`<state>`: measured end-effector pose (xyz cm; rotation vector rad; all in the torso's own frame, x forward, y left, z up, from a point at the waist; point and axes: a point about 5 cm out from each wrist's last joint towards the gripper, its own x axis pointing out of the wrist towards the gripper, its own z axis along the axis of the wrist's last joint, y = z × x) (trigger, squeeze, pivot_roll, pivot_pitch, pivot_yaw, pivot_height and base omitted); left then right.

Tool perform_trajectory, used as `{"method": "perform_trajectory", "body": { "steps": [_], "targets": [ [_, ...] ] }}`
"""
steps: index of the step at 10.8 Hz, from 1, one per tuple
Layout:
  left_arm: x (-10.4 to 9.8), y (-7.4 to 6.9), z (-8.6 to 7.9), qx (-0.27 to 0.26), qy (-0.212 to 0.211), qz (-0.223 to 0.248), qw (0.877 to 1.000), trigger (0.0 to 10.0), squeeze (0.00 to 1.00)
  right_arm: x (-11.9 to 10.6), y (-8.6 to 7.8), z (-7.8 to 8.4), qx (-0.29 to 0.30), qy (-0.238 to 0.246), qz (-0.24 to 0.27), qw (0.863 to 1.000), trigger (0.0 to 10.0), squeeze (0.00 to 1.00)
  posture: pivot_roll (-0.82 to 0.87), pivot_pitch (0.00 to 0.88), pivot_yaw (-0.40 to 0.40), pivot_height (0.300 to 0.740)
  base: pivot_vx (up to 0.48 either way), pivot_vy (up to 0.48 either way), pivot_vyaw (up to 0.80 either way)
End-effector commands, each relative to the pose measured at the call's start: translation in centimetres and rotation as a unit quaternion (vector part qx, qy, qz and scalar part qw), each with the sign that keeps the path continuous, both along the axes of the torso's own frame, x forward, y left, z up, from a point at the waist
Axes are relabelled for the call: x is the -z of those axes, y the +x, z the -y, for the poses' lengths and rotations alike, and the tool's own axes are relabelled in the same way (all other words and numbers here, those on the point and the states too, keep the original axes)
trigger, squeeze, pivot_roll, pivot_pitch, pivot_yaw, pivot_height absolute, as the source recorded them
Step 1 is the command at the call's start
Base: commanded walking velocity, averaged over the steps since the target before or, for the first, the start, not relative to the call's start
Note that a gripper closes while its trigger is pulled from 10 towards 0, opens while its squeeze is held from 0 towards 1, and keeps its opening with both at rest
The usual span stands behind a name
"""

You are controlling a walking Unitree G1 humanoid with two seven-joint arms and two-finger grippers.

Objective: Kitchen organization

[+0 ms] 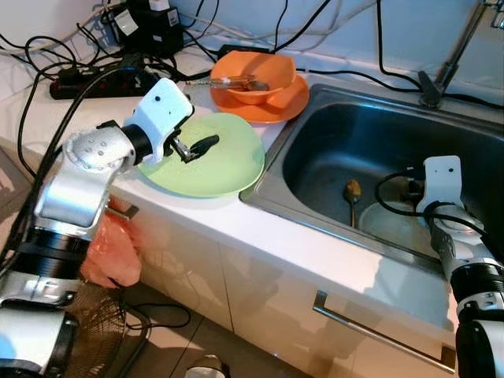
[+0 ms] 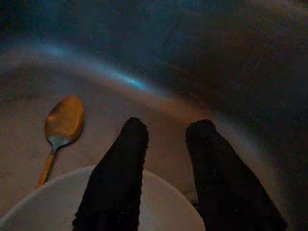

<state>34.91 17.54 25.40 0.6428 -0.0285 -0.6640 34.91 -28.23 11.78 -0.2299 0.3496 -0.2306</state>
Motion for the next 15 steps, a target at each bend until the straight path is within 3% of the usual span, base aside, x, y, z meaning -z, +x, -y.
{"method": "perform_trajectory", "body": {
  "steps": [1, 3, 4, 7, 8, 12, 15],
  "targets": [
    [-0.7, -0.3, 0.4, 0.025, 0.009, -0.001, 1.000, 10.0, 0.00, -0.6, 0.3, -0.2, -0.001, 0.004, 0.013, 1.000, 10.0, 1.00, 0.34, 0.064, 0.025, 0.740, 0.000, 0.000, 0.00],
    [-2.1, -1.6, 1.7, 0.111, 0.026, -0.007, 0.993, 10.0, 0.00, -2.1, 1.0, -1.2, -0.016, 0.017, 0.041, 0.999, 10.0, 1.00, 0.34, 0.060, 0.029, 0.740, 0.000, 0.000, 0.00],
    [-2.6, -2.6, 2.4, 0.153, 0.031, -0.013, 0.988, 10.0, 1.00, -2.6, 1.3, -1.9, -0.028, 0.027, 0.052, 0.998, 10.0, 1.00, 0.34, 0.059, 0.030, 0.740, 0.000, 0.000, 0.00],
    [-1.4, -5.2, 2.2, 0.211, 0.096, -0.042, 0.972, 10.0, 1.00, -3.1, 1.6, -2.5, -0.036, 0.036, 0.060, 0.997, 10.0, 1.00, 0.35, 0.055, 0.029, 0.740, 0.000, 0.000, 0.00],
    [-0.6, -5.6, 1.6, 0.206, 0.107, -0.060, 0.971, 10.0, 0.00, -3.5, 1.8, -2.8, -0.040, 0.043, 0.065, 0.996, 10.0, 0.00, 0.35, 0.054, 0.027, 0.740, 0.000, 0.000, 0.00],
    [2.2, -5.7, -0.5, 0.170, 0.167, -0.073, 0.969, 10.0, 0.00, -4.9, 2.1, -3.7, -0.054, 0.054, 0.084, 0.994, 10.0, 0.00, 0.35, 0.050, 0.028, 0.740, 0.000, 0.000, 0.00],
    [3.7, -4.5, -1.9, 0.121, 0.198, -0.047, 0.972, 10.0, 0.00, -5.0, 1.9, -3.8, -0.051, 0.063, 0.088, 0.993, 10.0, 0.00, 0.35, 0.047, 0.030, 0.740, 0.000, 0.000, 0.00]
  ]
}}
